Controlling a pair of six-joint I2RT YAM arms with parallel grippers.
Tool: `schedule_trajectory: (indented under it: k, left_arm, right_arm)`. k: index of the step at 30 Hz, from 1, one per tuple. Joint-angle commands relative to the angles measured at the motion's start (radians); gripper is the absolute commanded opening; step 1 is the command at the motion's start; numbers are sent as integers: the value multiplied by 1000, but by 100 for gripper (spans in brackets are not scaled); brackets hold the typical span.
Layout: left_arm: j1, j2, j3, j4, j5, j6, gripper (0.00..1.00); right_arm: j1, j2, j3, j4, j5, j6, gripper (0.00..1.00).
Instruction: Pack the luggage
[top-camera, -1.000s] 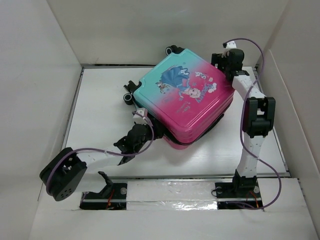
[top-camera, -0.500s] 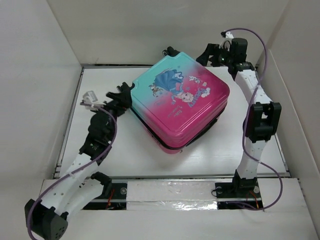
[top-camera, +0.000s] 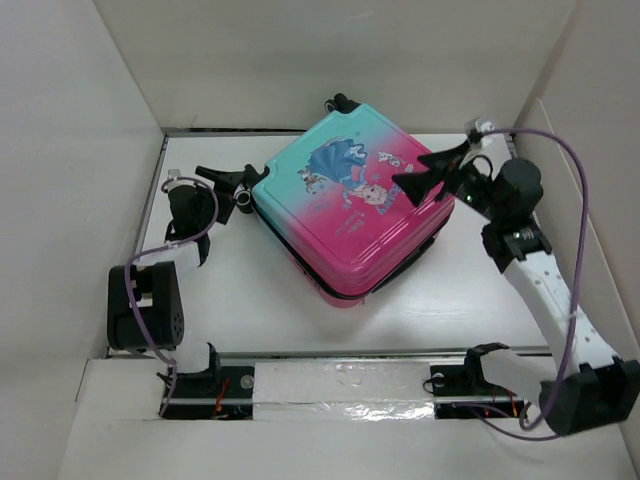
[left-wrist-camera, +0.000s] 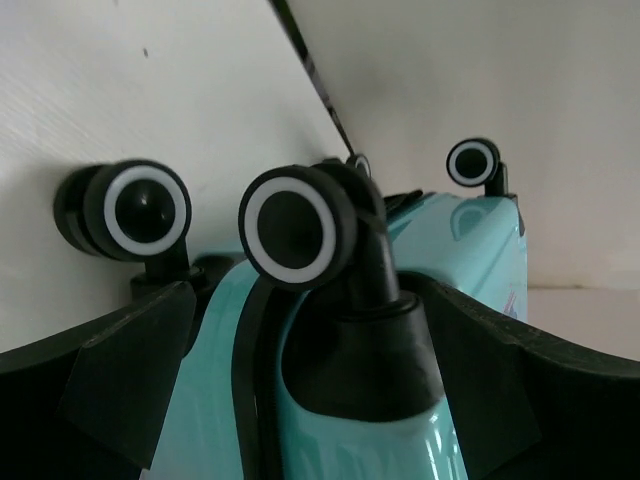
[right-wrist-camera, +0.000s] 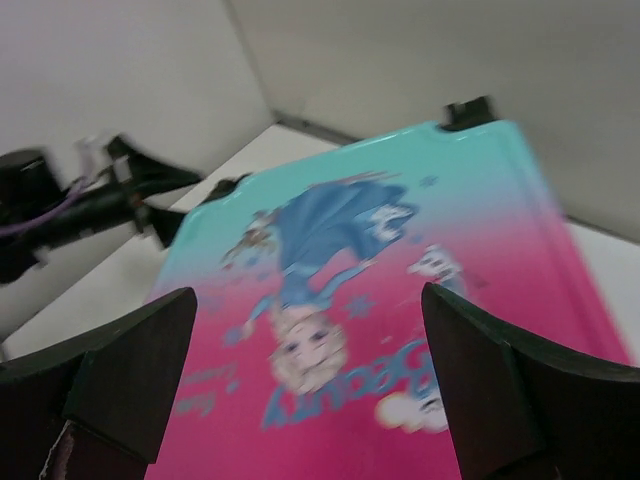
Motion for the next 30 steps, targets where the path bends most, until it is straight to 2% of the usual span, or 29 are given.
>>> schedule_trajectory:
  k: [1, 5, 9, 15, 20, 25, 30]
  left_arm:
    - [18, 54, 87, 204, 192, -109, 99]
    - [18, 176, 142, 296, 217, -145, 99]
    - [7, 259, 186, 341, 231, -171, 99]
    - [-24, 377, 215, 425, 229, -227, 99]
    - [-45, 446, 236, 494, 222, -256, 99]
    - [-45, 459, 271, 539, 229, -282, 99]
    - [-45, 376, 281, 569, 222, -277, 96]
  right_arm:
    - [82, -116, -143, 96, 51, -58, 100]
    - [144, -230, -260, -4, 75, -128, 100]
    - [155, -324, -329, -28, 59, -142, 100]
    - [173, -426, -335, -93, 38, -147, 100]
    - [201, -451, -337, -116, 70, -162, 100]
    - [221, -436, -355, -113, 75, -159, 100]
    - [251, -431, -367, -97, 93, -150, 100]
